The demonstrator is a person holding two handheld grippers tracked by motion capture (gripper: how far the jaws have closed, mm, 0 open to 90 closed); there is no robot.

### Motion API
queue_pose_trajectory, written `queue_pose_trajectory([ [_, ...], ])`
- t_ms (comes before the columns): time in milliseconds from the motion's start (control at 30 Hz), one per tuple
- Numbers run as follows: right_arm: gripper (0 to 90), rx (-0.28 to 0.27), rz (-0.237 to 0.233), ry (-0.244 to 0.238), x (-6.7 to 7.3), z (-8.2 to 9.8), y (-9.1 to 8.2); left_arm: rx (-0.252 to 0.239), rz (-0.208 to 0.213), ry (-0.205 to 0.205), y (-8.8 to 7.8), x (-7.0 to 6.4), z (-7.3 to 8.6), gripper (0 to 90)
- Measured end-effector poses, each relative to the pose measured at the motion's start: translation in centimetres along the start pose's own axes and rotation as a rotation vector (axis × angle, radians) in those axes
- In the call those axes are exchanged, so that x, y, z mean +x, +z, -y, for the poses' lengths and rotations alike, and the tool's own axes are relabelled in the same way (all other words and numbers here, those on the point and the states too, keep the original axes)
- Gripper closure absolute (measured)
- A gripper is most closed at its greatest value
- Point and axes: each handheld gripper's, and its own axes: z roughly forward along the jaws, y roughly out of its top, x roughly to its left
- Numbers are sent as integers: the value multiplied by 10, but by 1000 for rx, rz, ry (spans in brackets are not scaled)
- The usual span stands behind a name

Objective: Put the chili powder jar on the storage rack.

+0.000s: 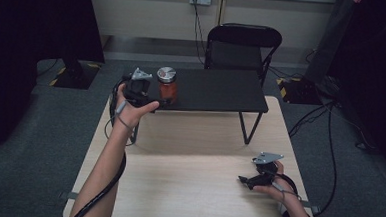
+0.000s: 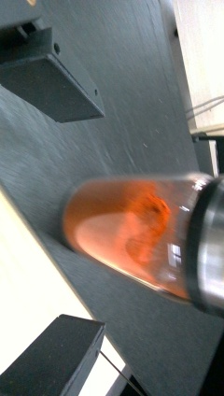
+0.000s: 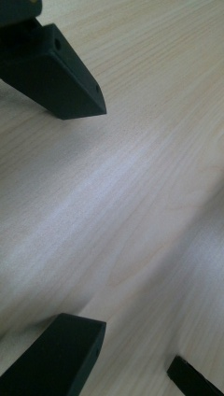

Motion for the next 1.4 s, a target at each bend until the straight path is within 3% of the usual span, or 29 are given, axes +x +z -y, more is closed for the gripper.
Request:
queue_pose_trajectory([
  [200,0,-1,0,1,0,0,0,-31,1,0,-18,5,18,2],
  [600,0,1,2,2,1,-1,0,-21,8,-3,-42,4,58,2],
  [1400,0,-5,6,4,3,1,1,-14,56,-76,-56,6,126,2],
])
